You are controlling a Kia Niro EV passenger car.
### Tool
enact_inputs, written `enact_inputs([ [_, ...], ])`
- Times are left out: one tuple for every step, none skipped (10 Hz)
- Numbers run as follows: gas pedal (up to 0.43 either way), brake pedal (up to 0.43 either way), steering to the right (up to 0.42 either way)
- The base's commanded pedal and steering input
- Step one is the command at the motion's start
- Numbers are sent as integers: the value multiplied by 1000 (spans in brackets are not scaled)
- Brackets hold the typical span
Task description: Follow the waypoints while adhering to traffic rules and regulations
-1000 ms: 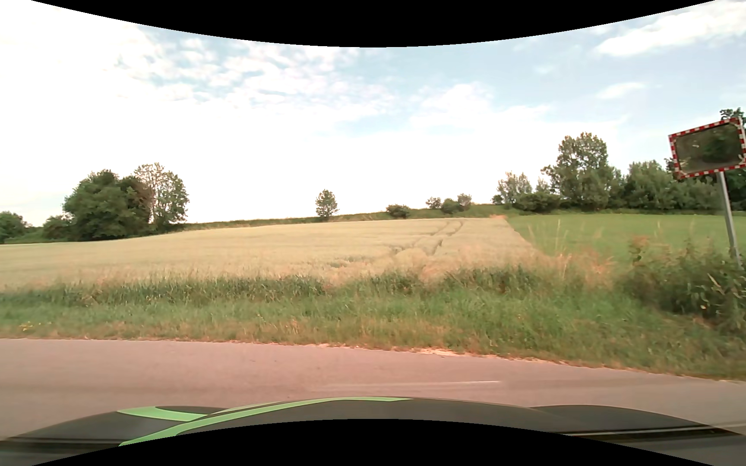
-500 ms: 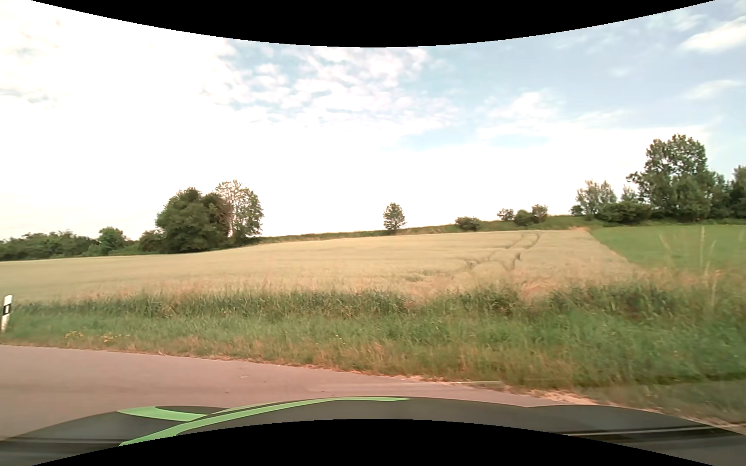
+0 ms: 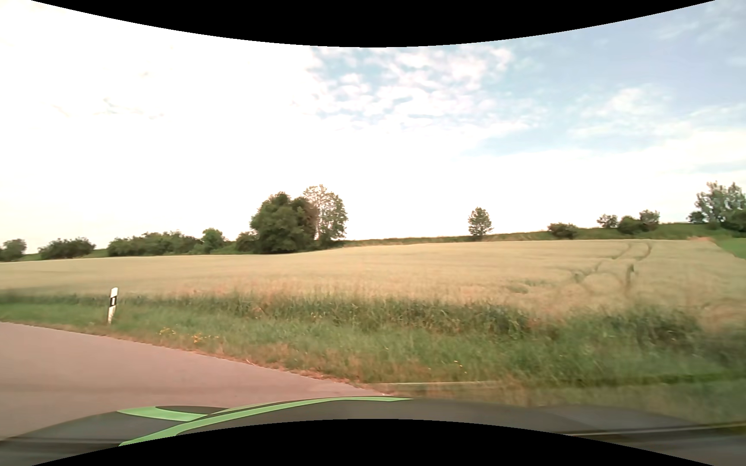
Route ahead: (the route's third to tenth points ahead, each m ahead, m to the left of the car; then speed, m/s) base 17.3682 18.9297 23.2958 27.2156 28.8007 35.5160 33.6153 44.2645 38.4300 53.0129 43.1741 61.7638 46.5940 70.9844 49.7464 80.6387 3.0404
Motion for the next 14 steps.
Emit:
enact_inputs([
  [280, 0, -629],
  [280, 0, -629],
  [280, 0, -627],
  [287, 0, -614],
  [299, 0, -591],
  [299, 0, -571],
  [311, 0, -552],
  [319, 0, -534],
  [331, 0, -519],
  [339, 0, -506],
  [339, 0, -487],
  [339, 0, -465],
  [350, 0, -432],
  [350, 0, -398],
])
